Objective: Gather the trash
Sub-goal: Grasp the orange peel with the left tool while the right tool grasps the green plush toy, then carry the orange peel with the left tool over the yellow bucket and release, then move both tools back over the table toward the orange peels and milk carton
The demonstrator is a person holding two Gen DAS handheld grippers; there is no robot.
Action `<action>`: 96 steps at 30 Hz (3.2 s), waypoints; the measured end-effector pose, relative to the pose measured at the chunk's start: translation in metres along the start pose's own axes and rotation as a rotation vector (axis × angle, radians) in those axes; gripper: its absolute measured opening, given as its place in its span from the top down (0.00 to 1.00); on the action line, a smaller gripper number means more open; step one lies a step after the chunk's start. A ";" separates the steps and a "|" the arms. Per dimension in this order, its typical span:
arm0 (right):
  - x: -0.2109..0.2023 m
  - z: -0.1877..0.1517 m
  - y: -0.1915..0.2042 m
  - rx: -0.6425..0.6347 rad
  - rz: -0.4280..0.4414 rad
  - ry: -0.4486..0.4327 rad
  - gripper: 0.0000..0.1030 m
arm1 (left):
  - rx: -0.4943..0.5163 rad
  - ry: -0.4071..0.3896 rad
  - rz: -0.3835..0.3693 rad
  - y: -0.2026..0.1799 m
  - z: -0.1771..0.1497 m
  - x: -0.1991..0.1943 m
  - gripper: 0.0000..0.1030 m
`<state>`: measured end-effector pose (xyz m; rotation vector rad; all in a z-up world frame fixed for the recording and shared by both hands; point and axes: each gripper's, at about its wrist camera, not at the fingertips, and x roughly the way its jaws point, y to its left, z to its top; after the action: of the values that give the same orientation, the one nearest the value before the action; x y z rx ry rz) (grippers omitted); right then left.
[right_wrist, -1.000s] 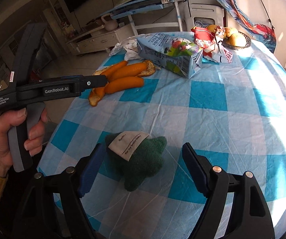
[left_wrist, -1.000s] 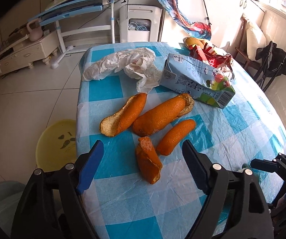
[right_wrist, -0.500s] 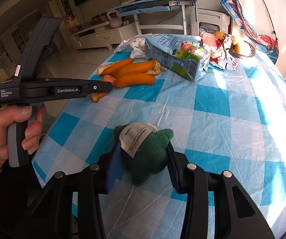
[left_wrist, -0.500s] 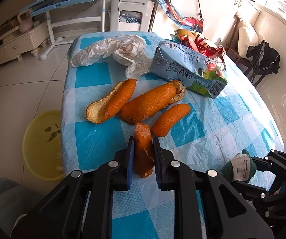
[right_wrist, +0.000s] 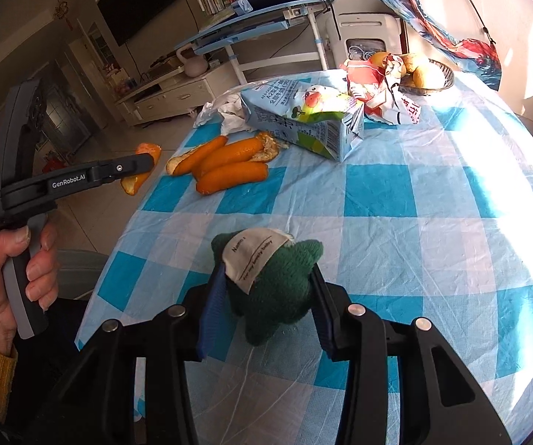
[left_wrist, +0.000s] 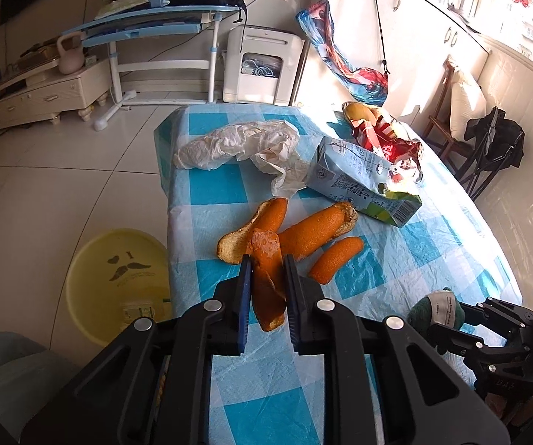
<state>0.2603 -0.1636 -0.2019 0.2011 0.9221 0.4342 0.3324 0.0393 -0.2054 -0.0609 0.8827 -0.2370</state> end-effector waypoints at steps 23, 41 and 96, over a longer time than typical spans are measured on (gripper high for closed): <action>0.006 0.023 0.075 -0.111 0.047 -0.163 0.58 | -0.096 -0.103 0.174 0.104 0.029 -0.055 0.84; 0.099 0.078 0.191 -0.333 0.108 -0.086 0.58 | -0.409 0.092 0.167 0.224 0.029 0.028 0.74; 0.027 0.000 0.102 0.079 -0.311 -0.092 0.28 | -0.100 -0.289 0.389 0.128 0.062 -0.097 0.07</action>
<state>0.2466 -0.0600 -0.1857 0.1448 0.8634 0.1002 0.3439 0.1829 -0.1118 -0.0145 0.6020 0.1770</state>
